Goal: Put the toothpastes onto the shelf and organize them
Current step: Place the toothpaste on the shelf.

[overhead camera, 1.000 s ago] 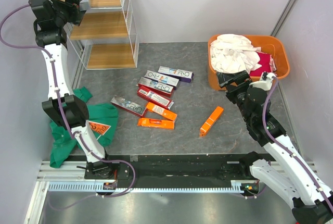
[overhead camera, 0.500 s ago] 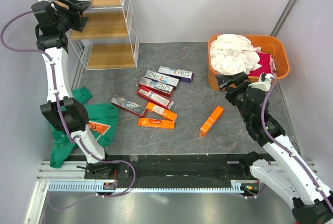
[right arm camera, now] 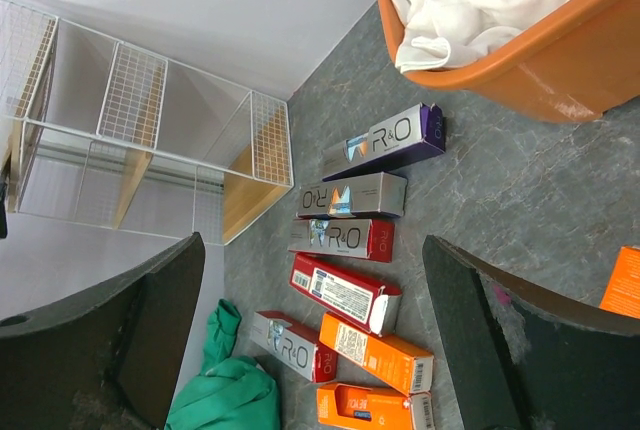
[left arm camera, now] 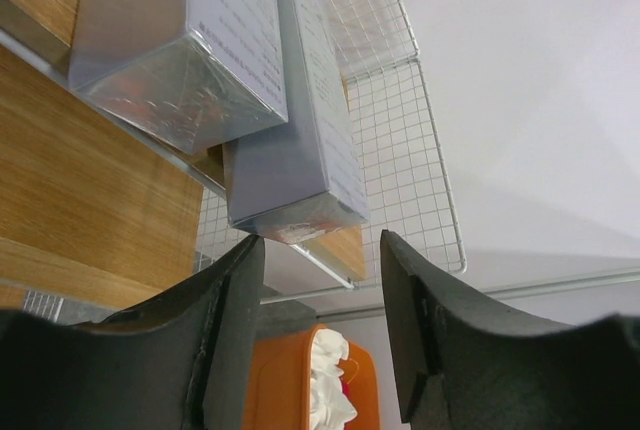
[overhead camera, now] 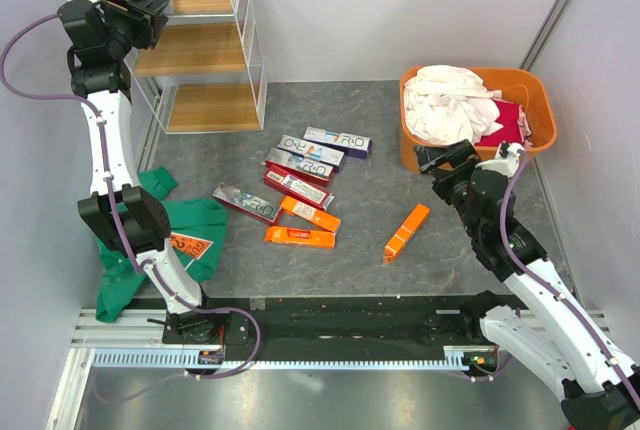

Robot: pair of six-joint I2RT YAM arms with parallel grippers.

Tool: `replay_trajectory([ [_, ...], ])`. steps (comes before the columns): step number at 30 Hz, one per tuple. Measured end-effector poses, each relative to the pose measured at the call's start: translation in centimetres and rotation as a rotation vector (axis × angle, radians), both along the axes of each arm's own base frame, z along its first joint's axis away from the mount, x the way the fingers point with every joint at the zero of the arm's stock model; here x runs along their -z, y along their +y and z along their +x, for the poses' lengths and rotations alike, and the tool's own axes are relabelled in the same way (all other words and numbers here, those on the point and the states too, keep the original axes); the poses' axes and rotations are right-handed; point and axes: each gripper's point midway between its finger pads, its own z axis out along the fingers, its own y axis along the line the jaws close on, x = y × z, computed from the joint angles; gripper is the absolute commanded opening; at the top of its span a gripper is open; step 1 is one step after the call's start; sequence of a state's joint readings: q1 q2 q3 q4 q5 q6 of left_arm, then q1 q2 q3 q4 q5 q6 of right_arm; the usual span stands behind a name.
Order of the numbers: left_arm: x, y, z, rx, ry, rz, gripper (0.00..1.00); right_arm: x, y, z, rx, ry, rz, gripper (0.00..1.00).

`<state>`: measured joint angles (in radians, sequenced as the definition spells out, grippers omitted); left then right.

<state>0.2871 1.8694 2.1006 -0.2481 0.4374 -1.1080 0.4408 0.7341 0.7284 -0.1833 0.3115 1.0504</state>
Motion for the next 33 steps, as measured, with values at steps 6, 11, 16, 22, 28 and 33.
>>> replay_trajectory([
  [6, 0.9, 1.2, 0.9, -0.031, 0.009, -0.019, 0.56, 0.1, 0.0, 0.0, 0.000, 0.003, -0.002, 0.98],
  [11, 1.5, 2.5, 1.1, -0.052, 0.022, -0.040, 0.71, 0.2, 0.0, 0.0, 0.000, 0.007, -0.003, 0.98],
  [16, 2.6, 3.2, 1.0, -0.060, 0.040, -0.046, 0.89, 0.5, -0.1, 0.0, 0.001, 0.012, -0.005, 0.98],
  [22, 5.0, 2.2, -1.3, -0.046, 0.091, -0.052, 0.96, 1.1, -0.2, 0.0, 0.004, 0.027, -0.012, 0.98],
  [28, 2.9, 0.1, -6.7, -0.029, 0.024, 0.006, 0.97, 1.8, 0.0, 0.0, -0.006, 0.044, -0.016, 0.98],
  [33, 0.8, -1.8, -11.2, 0.004, -0.069, 0.088, 0.97, 2.3, 0.2, -0.2, -0.018, 0.055, -0.019, 0.98],
])
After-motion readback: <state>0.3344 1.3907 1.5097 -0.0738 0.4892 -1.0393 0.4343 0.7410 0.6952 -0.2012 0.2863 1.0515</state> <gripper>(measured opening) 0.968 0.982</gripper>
